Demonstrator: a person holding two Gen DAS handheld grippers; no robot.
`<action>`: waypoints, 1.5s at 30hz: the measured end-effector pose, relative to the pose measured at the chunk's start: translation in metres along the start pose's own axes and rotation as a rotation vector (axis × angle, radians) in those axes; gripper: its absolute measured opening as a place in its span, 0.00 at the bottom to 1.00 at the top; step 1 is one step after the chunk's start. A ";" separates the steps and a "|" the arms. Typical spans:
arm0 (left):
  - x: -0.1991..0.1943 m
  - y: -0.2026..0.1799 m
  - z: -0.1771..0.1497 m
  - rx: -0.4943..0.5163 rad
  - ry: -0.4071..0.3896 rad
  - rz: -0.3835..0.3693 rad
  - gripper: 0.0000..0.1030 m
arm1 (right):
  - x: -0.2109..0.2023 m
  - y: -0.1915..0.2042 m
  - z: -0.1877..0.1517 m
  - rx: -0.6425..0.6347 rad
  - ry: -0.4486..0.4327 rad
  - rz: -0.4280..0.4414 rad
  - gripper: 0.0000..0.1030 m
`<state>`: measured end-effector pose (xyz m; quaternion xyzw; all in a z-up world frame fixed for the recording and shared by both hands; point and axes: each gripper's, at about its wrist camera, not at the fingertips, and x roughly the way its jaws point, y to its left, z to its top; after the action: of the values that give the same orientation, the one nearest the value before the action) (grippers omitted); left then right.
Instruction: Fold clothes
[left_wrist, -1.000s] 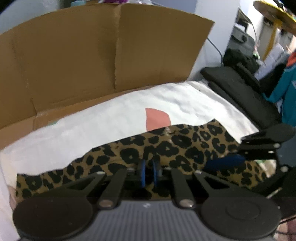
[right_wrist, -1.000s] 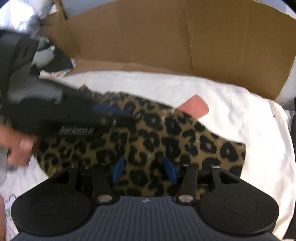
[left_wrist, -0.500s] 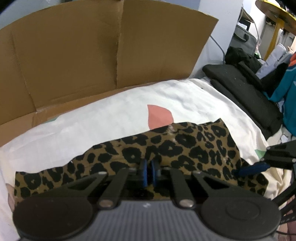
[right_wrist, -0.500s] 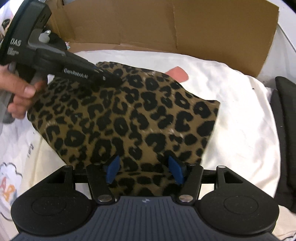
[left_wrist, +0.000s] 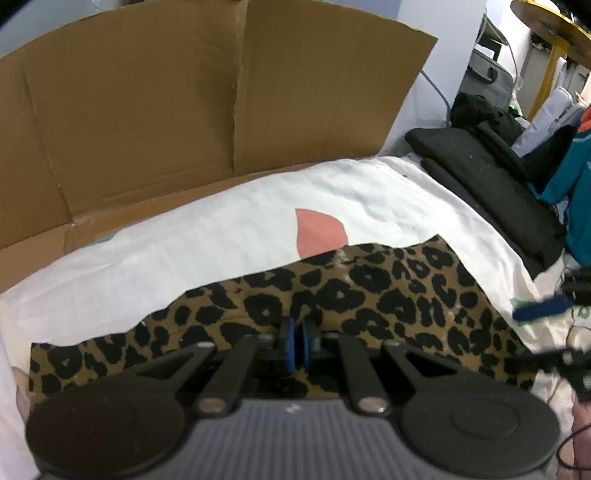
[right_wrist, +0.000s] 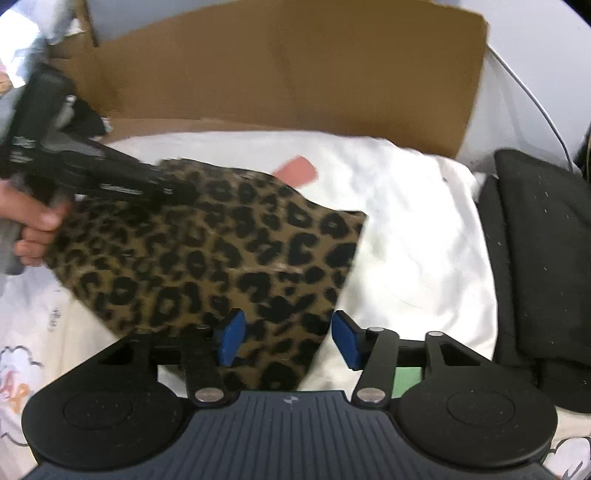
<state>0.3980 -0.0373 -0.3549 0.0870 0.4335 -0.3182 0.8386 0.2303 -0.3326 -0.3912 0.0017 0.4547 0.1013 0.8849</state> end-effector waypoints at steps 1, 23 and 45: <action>0.000 0.000 0.000 -0.001 0.000 -0.001 0.07 | 0.000 0.004 -0.002 0.002 0.004 0.025 0.49; -0.009 -0.007 0.004 0.011 -0.015 0.046 0.04 | 0.018 0.019 -0.035 -0.097 0.055 -0.027 0.27; -0.043 -0.118 -0.077 0.199 0.017 -0.059 0.20 | 0.022 0.009 -0.033 0.010 0.048 0.011 0.29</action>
<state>0.2559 -0.0777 -0.3523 0.1600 0.4092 -0.3835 0.8123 0.2151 -0.3230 -0.4273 0.0061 0.4763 0.1037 0.8731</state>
